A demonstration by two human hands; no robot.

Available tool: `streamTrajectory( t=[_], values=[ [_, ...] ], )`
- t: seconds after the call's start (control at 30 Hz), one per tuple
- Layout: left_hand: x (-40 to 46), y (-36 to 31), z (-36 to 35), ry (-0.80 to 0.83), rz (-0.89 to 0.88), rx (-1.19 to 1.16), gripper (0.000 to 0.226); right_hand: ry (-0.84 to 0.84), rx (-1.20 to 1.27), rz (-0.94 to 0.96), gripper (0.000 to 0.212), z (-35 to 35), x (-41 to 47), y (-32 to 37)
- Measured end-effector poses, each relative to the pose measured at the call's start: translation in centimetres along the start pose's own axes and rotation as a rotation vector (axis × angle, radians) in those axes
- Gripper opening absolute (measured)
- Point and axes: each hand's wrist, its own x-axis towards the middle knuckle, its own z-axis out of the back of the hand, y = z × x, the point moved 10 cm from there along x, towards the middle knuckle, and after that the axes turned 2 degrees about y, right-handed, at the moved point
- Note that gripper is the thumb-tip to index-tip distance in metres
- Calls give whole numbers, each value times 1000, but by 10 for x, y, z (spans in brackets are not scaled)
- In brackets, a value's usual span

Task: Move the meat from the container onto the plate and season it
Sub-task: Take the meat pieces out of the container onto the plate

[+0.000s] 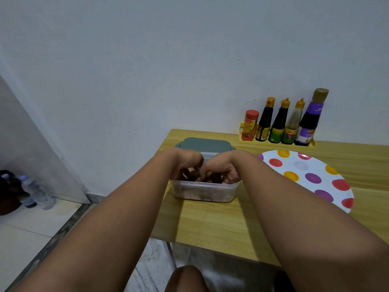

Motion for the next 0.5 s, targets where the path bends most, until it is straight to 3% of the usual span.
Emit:
streamTrajectory(
  t=[0.07,0.23,0.5],
  values=[
    [-1,-3,-1,0,9,45,34,-56,69,10,14,7,1,0],
    [2,-3,6,-41,68,66,54,-120,42,-10,15,16,2,-4],
    [13,5,6,-53,61,-71,55,-82,121,-2,18,12,-1,-4]
  ],
)
